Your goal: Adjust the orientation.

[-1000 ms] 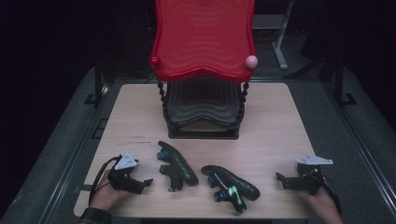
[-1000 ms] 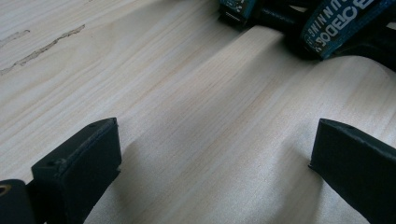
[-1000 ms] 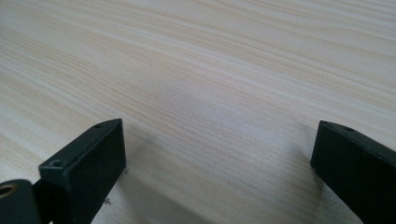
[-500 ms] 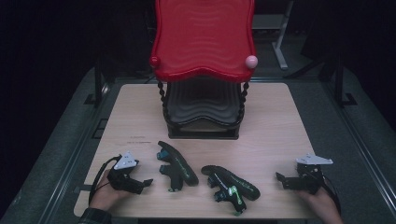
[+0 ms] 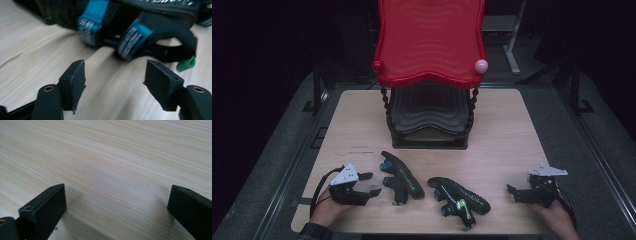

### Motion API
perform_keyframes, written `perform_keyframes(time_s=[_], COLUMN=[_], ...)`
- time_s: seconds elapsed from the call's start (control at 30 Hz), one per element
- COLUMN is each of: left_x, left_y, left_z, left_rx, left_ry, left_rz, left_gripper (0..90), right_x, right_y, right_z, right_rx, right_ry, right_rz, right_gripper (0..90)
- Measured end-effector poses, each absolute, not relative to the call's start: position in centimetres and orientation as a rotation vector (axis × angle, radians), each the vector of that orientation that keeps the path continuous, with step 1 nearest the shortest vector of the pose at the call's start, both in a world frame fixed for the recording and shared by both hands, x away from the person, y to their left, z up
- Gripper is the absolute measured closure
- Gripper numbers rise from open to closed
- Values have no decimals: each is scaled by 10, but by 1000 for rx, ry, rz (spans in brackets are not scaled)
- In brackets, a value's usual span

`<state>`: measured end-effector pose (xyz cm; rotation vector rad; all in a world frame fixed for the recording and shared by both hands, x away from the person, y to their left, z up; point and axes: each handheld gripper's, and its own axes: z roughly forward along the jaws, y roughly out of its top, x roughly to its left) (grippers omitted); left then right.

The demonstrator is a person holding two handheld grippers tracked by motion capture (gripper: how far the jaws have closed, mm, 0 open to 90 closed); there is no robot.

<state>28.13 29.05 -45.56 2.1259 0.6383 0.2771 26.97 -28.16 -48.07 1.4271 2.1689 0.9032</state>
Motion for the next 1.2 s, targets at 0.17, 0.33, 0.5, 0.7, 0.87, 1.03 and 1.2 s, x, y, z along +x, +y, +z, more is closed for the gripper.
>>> perform_keyframes(time_s=[0.17,0.33,0.5,0.7,0.87,1.03,1.2], left_x=[282,286,290,292,291,290,289], left_y=[280,272,264,258,258,265,278], left_z=[-456,-457,-460,-458,-454,-445,-436], left_rx=[2125,2117,2140,2155,2149,2086,2046], left_ry=[583,551,534,491,489,505,539], left_rz=[264,254,256,283,291,303,326], left_gripper=[387,446,519,647,675,685,692], right_x=[270,270,270,270,270,270,270], right_y=[-282,-282,-282,-282,-282,-282,-282], right_z=[-481,-481,-481,-481,-481,-481,-481], right_rx=[1427,1427,1427,1427,1427,1427,1427], right_ry=[2169,2169,2169,2169,2169,2169,2169], right_rz=[903,903,903,903,903,903,903], right_gripper=[15,15,15,15,15,15,15])
